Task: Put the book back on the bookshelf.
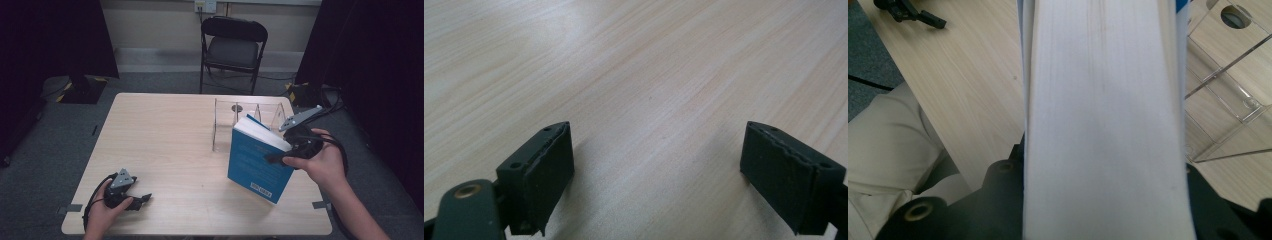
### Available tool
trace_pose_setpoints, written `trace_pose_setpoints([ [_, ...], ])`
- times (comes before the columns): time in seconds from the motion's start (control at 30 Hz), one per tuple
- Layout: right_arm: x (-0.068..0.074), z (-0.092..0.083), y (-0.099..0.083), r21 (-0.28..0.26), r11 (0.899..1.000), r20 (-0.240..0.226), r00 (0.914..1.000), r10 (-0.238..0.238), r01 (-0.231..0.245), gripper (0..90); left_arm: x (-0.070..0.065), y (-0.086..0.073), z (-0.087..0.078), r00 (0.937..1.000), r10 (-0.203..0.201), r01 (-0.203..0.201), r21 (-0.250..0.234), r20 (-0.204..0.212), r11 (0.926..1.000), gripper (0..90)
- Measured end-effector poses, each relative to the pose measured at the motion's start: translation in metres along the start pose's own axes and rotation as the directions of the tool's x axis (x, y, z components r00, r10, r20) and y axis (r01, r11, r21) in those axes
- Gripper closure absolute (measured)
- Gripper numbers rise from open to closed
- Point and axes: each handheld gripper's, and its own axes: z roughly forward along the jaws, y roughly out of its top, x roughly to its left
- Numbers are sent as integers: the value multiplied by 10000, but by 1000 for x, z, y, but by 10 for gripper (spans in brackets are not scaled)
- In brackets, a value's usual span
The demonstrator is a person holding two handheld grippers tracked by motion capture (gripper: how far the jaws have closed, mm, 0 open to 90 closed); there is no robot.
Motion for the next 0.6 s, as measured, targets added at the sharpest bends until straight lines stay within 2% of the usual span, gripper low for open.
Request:
trace_pose_setpoints([
  [0.03, -1, 0, -1, -87, 10000, -97, 9999, 26, -27, 617, 0, 0, 0, 10000, 3, -3, 3, 0, 10000, 136],
  [0.07, -1, -1, -2, -25, 10000, 54, 10000, 31, -31, 617, 0, 0, 0, 10000, 9, -9, 5, -2, 10000, 136],
  [0.17, -3, -2, -4, -132, 9998, -16, 9999, 134, -134, 617, 0, 0, 0, 10000, 4, -4, 12, 2, 10000, 136],
  [0.2, -3, -2, -5, -132, 9999, 152, 9999, 47, -45, 616, 0, 0, 0, 10000, 3, -3, 14, 4, 10000, 136],
  [0.23, -5, -3, -6, -199, 9998, -53, 10000, 80, -81, 617, 0, 0, 0, 10000, -4, 4, 15, 3, 10000, 136],
  [0.27, -4, -4, -6, -56, 9997, 93, 9997, 235, -235, 617, 0, 0, 0, 10000, 3, -3, 17, 3, 10000, 136],
  [0.3, -5, -4, -7, -123, 9999, 108, 9999, 98, -97, 617, 0, 0, 0, 10000, -2, 2, 13, 4, 10000, 136],
  [0.33, -5, -4, -8, -123, 9997, -15, 9997, 227, -227, 617, 0, 0, 0, 10000, -1, 1, 13, 4, 10000, 136],
  [0.37, -6, -5, -8, -120, 9998, 126, 9998, 133, -132, 617, 0, 0, 0, 10000, 3, -3, 13, 5, 10000, 136],
  [0.47, -8, -6, -11, -164, 9995, 21, 9997, 256, -255, 616, 0, 0, 0, 10000, 63, -63, 64, -3, 10000, 136],
  [0.53, -9, -7, -14, -175, 9993, 199, 9992, 337, -334, 617, 0, 0, 0, 10000, 52, -52, 65, -4, 10000, 136],
  [0.57, -10, -7, -15, -267, 9991, 70, 9994, 344, -342, 617, 0, 0, 0, 10000, 52, -52, 62, -9, 10000, 136],
  [0.6, -10, -8, -16, -178, 9990, 133, 9991, 403, -401, 617, 0, 0, 0, 10000, 54, -54, 65, -10, 10000, 136],
])
